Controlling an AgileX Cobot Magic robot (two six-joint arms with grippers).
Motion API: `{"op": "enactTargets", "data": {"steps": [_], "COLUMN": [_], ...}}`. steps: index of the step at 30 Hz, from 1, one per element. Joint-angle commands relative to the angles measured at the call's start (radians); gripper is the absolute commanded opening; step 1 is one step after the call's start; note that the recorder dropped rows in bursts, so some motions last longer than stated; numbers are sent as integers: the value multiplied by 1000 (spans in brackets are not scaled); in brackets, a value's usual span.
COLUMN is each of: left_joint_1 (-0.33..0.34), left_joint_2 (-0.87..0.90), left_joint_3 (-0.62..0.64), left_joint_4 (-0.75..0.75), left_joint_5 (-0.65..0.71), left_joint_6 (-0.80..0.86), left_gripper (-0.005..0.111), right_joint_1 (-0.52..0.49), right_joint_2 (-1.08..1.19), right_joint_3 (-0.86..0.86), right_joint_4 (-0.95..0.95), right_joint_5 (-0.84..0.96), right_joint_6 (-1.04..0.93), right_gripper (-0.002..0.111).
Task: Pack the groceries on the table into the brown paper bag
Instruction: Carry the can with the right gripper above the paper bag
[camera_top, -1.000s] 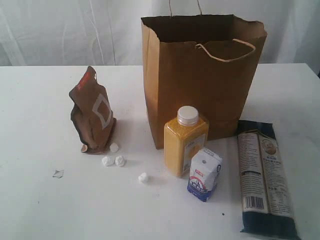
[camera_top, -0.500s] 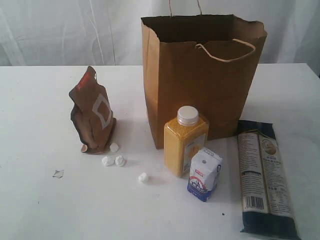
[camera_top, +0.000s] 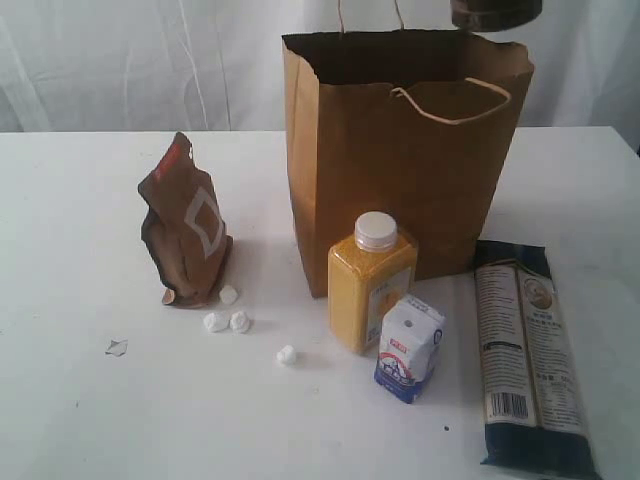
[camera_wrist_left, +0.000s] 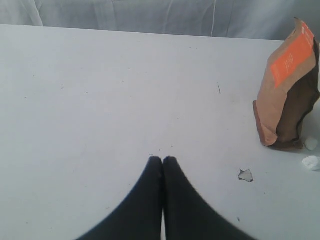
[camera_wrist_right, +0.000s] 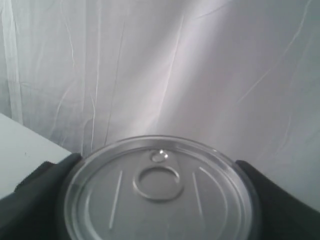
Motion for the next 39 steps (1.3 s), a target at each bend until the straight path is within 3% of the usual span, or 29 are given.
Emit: {"op": "enactTargets", "data": {"steps": [1,30,34,39], "left_joint_1": [2,2,2,2], "left_joint_2": [-8,-8,-8,-8], "left_joint_3": [4,4,4,4], "left_joint_4": [6,-59,-59,-59], "left_joint_5": [4,-3,-3,-3], "left_joint_6": [-5,-10,-10,-10], "left_gripper": [0,0,0,0], "right_joint_1": [-5,-5,-5,-5], "right_joint_2": [47,273,276,276], "right_joint_3": [-13,-13,-13,-13], "right_joint_4": [7,56,60,88], "right_joint_5": [-27,-121,-105,-105], "right_joint_6": [-48,-91,-91,-91], "right_gripper": [0,0,12,39]}}
